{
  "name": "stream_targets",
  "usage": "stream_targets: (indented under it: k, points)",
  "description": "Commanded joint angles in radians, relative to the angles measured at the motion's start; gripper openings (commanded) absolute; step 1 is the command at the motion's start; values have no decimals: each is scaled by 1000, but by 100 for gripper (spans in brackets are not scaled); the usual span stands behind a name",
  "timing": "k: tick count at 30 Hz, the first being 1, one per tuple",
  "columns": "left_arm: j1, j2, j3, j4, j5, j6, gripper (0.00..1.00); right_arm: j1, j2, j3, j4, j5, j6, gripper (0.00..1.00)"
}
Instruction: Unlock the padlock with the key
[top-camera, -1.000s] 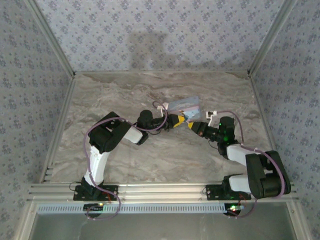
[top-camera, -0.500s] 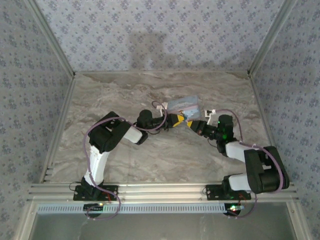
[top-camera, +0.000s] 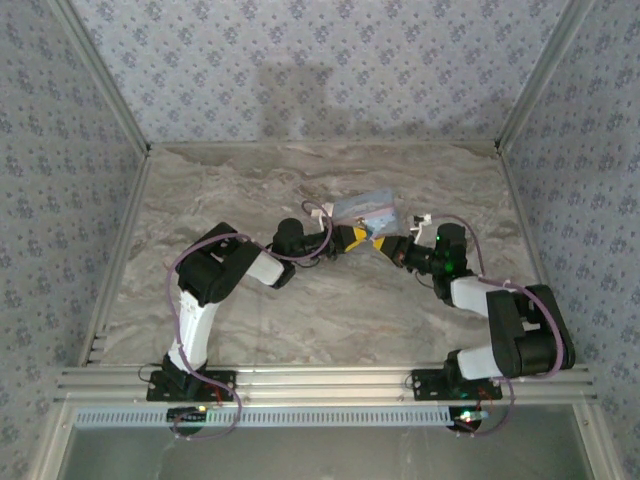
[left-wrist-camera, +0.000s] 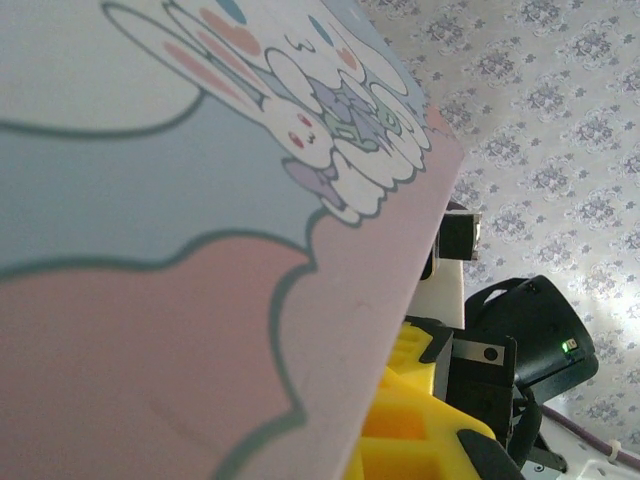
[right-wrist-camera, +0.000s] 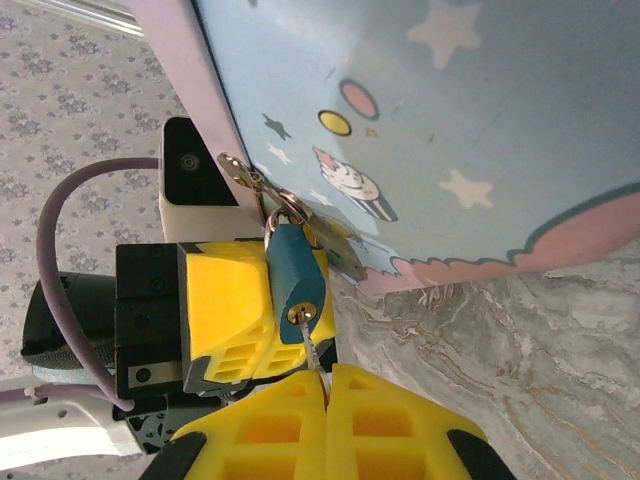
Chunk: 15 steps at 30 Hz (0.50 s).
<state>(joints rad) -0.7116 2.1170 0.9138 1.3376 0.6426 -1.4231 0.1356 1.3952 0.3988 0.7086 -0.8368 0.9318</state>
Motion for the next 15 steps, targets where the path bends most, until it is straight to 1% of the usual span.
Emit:
stream_targets:
  k: [1, 7, 15]
  points:
    - [-27, -2, 28, 69, 100, 16, 0, -17, -4, 50, -24, 22, -3, 0]
    - [-27, -5, 29, 69, 106, 16, 0, -22, -14, 81, -135, 39, -90, 0]
    - [-31, -2, 30, 69, 106, 16, 0, -46, 1, 80, -106, 42, -53, 0]
